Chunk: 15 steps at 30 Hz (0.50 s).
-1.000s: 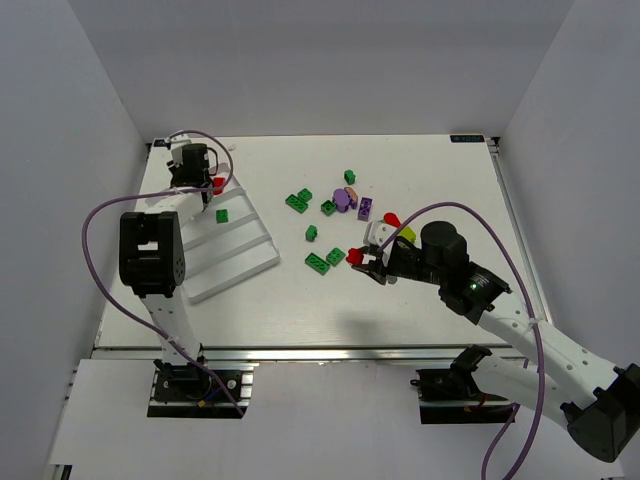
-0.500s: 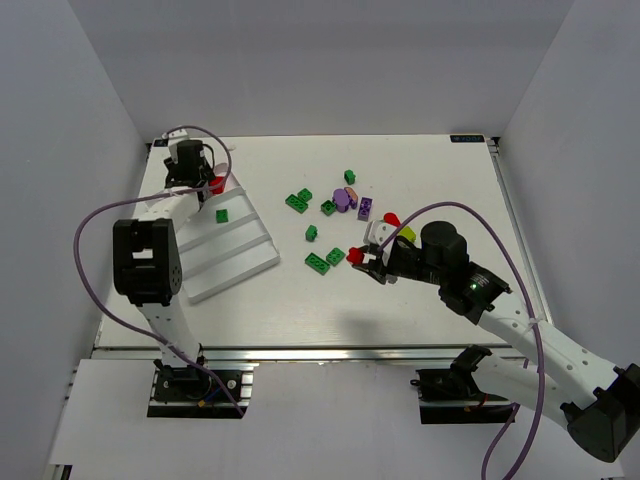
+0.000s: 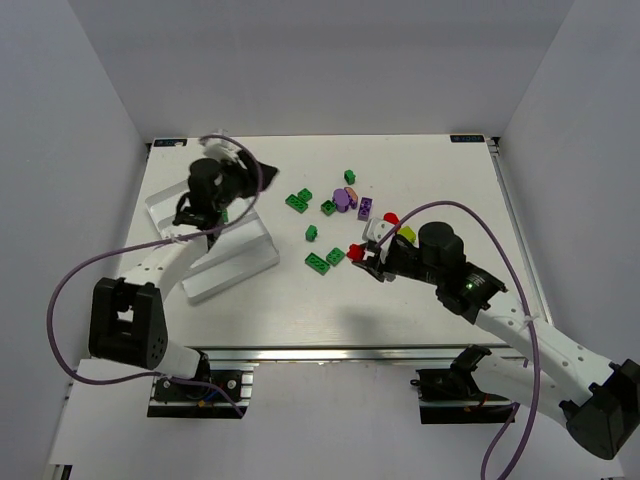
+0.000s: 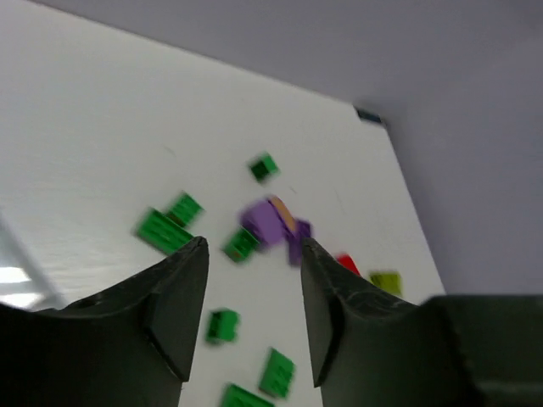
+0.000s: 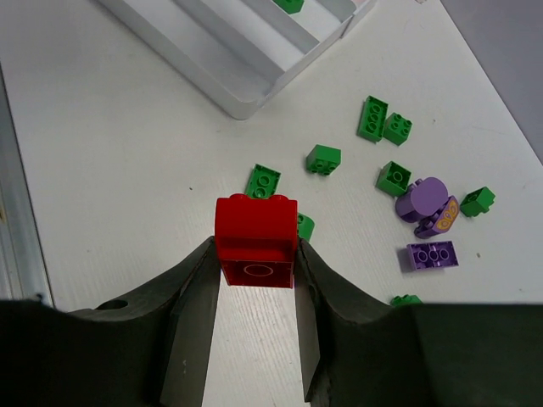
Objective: Sort the legos into containers by color
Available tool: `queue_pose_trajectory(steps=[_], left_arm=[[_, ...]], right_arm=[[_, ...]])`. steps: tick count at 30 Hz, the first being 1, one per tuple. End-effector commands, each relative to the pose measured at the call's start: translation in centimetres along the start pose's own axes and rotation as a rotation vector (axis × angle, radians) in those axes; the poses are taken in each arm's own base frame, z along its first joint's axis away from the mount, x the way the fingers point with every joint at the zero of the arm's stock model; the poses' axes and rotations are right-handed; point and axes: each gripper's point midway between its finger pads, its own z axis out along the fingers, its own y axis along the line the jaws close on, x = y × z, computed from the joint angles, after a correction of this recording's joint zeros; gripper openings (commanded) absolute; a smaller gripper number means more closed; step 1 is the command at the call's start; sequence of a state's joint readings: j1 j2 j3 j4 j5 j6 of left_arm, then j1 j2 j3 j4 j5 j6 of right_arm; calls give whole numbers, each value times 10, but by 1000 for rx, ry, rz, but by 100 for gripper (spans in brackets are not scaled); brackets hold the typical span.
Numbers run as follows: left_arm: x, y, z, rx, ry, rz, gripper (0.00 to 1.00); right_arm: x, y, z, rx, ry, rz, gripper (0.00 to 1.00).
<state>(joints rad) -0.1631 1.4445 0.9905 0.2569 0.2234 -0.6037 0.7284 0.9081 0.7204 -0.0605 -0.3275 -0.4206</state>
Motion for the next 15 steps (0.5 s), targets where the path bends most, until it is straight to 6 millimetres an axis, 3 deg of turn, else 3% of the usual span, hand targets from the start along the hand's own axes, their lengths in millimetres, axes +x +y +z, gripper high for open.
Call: queue_pose_trajectory(steps=[1,3,5,9,13,14,15], left_arm=[[64,-76,-15,261,214,-49,60],[82,-100,-24,336,259,-50,63],[89,-110,-33,368,270,-44,64],[86,-110,-44,358,256,6,64],[59,-103,-60,287,155,129,64],[51,-103,-66,275,118,146,65],[34,-112,-79,294,50,161,68]], right_arm=[[-11,-13,3,58,-44,-33,0],[-10,-15,3,71,-40,-30,0],[-10,-20,3,97,-45,-17,0],[-17,-36,1,203,-85,87,0],[-27,-47,11,236,-128,129,0],[-21,-48,22,218,-100,142,0],[-36,-54,28,209,-120,146,0]])
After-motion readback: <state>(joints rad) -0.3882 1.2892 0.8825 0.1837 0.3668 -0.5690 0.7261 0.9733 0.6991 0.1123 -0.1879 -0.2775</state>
